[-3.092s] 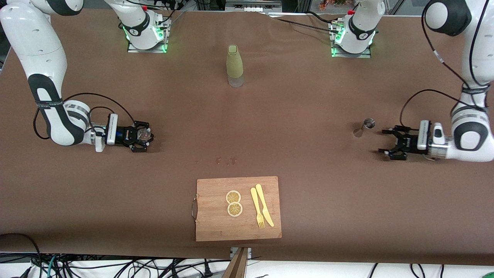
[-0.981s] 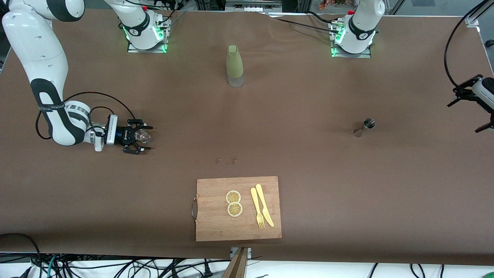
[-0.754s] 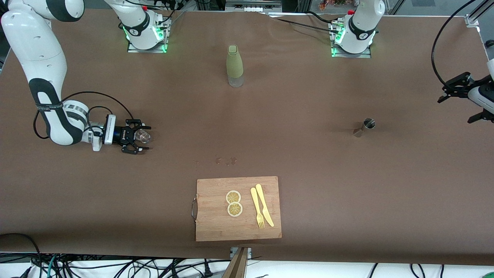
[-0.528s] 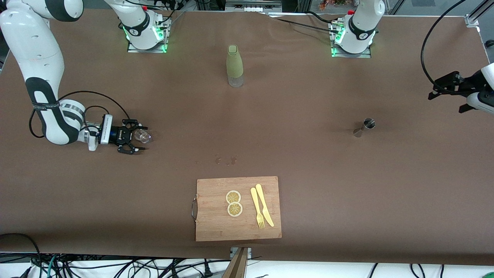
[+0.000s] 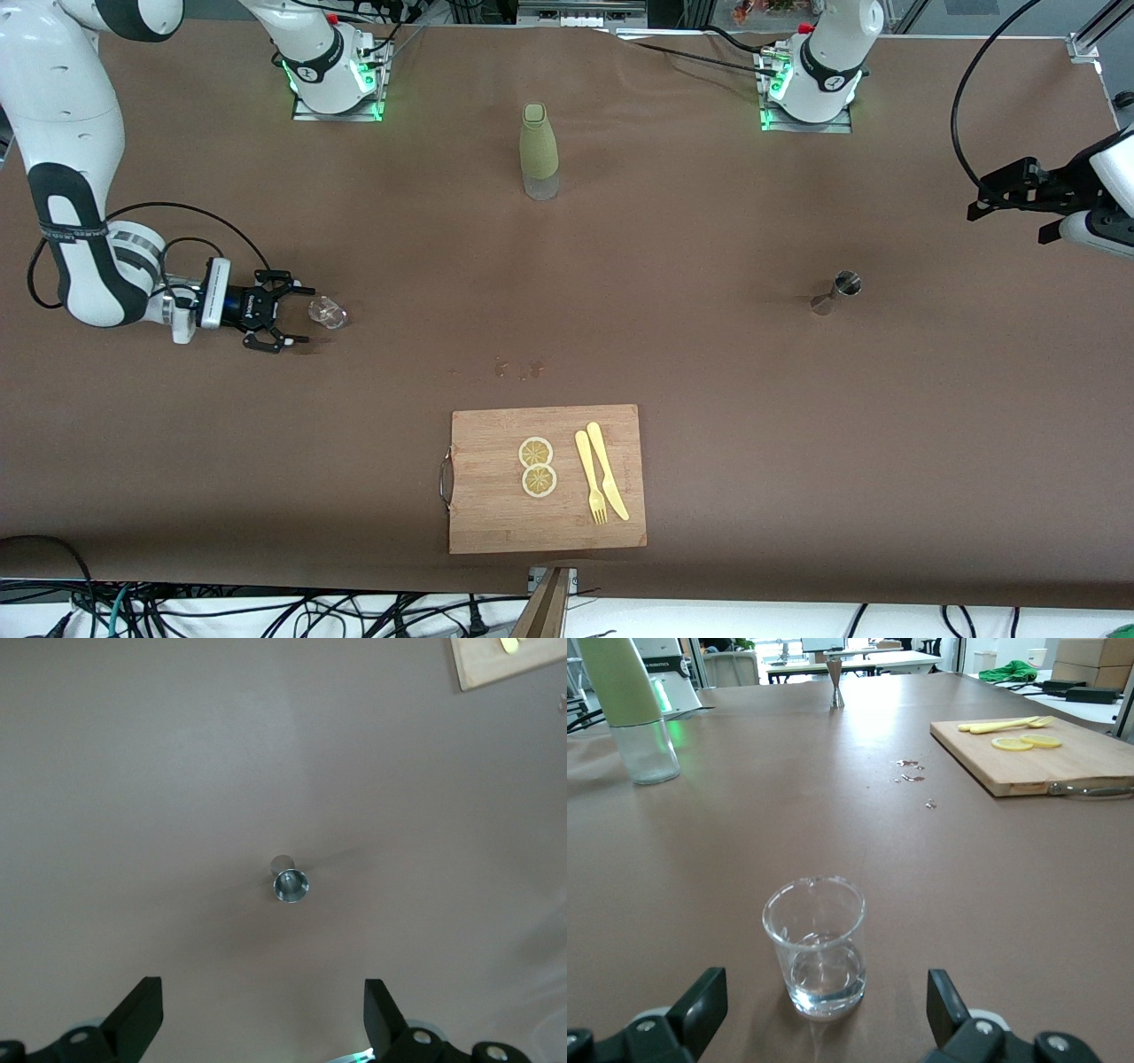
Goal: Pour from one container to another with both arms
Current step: 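Set the glass cup down and open the right gripper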
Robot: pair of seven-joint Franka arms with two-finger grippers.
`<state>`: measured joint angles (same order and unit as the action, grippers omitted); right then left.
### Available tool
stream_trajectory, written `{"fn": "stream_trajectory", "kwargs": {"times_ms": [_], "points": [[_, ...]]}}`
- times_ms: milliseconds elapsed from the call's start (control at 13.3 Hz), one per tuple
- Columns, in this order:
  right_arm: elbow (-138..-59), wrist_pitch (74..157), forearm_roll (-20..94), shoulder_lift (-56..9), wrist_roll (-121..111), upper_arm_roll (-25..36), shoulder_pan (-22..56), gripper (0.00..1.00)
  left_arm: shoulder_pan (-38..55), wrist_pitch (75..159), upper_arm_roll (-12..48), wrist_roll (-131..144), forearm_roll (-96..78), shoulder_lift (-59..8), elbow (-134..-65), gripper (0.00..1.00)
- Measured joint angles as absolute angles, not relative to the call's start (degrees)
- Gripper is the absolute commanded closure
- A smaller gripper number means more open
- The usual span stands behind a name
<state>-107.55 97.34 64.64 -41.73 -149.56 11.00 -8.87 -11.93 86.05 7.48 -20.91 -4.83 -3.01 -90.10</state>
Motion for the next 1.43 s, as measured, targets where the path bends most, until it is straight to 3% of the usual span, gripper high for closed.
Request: {"fn": "stream_trajectory", "kwargs": {"times_ms": [377, 754, 1056, 1433], "points": [[-103.8, 97.0, 58.6, -35.6, -139.5, 11.6, -8.9, 0.00, -12.2, 86.1, 7.3, -17.3, -4.8, -3.0, -90.0, 0.00], [-93.8, 95.5, 51.0, -32.2, -116.0, 10.7, -8.6, 0.00, -12.0, 85.4, 10.5, 2.2, -4.8, -2.9, -89.7, 0.00], [-85.3, 95.7, 43.4, -31.6, -90.9, 5.2, -8.1, 0.00, -12.1, 85.3, 10.5, 3.1, -4.8, -2.9, -89.7, 0.00], [-80.9, 102.0, 30.6, -30.4, -60.0, -5.6, -7.5, 0.00, -12.1, 85.3, 11.1, 3.1, -2.2, -2.8, -89.6, 0.00]]}}
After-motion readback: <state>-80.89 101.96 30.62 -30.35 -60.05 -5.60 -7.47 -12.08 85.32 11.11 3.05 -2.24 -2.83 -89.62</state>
